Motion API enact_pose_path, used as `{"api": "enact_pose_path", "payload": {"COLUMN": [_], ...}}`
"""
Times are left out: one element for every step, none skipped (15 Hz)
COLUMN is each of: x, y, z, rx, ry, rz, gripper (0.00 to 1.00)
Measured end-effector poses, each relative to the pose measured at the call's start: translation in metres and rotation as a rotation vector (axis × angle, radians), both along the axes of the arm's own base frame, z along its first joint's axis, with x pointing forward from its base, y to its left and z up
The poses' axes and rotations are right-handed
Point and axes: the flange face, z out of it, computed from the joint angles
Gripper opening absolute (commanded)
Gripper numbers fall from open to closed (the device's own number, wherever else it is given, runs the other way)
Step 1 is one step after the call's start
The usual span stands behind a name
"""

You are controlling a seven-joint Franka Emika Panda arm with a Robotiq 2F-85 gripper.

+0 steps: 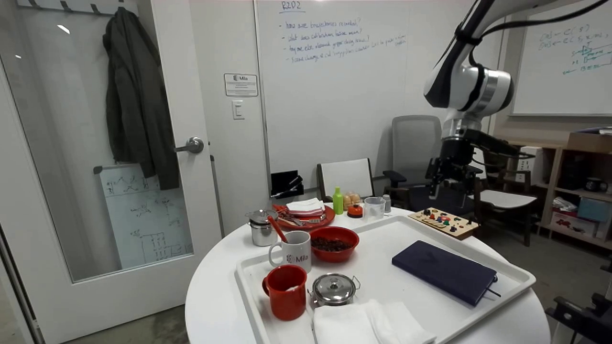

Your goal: Open the notebook on the tray

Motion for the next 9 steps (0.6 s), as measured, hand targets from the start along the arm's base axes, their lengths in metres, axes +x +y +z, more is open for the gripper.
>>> {"api": "enact_pose_path", "payload": {"x": [0.002,0.004,0.005,0.006,0.007,0.009,0.01,0.012,0.014], "y": [-0.011,-0.021,-0.031,-0.038,-0.043,-0.046,-0.047,-0.047,-0.046], "z": [-0.014,-0.028,-0.041,-0.052,-0.06,-0.064,-0.066,-0.065,-0.064], "rx": [0.002,0.005,0.01,0.022,0.034,0.042,0.045,0.046,0.047], "ry": [0.014,0.027,0.043,0.059,0.071,0.077,0.078,0.078,0.078], "rz": [-0.024,-0.047,-0.069,-0.085,-0.093,-0.097,-0.1,-0.101,-0.102], "gripper": [1.0,1.0,1.0,1.0,1.0,1.0,1.0,1.0,1.0]}}
